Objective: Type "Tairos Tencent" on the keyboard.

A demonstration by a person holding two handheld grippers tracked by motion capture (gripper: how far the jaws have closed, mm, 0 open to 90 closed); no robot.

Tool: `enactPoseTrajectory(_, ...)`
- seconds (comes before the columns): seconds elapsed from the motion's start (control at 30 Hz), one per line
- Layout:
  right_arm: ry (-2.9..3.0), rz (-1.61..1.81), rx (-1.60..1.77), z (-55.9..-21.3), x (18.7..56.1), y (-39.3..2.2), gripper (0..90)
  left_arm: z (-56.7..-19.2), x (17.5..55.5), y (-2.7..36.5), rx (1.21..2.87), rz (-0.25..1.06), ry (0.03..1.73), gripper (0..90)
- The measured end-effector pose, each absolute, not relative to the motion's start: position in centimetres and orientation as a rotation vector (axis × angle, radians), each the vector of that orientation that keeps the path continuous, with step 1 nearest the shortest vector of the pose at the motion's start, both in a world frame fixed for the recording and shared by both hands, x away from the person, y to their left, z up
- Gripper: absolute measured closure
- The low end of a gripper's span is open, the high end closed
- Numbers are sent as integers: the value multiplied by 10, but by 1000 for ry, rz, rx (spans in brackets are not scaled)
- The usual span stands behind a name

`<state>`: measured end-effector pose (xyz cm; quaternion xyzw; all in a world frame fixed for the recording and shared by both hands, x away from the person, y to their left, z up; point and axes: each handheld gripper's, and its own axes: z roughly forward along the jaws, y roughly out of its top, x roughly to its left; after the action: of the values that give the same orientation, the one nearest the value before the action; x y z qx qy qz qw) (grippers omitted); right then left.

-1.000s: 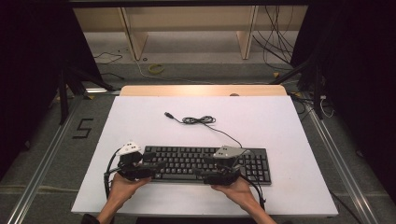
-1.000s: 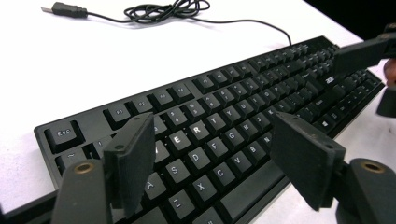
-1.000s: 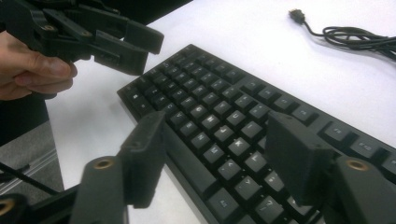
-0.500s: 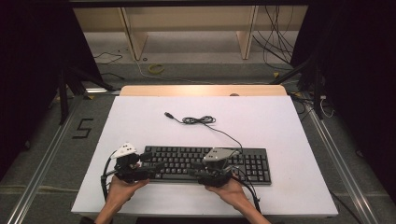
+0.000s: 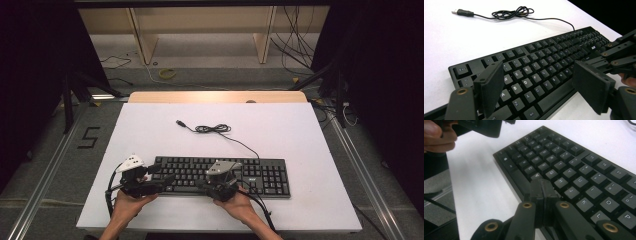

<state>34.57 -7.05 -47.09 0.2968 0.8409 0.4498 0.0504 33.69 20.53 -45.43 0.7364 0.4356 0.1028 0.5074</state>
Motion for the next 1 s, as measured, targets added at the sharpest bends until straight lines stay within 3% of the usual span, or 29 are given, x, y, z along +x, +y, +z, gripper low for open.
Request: enactPoseTrajectory(1.0,2591,1255,933,-487,351,-57,900,-456,334,211,1778,255,1058,254)
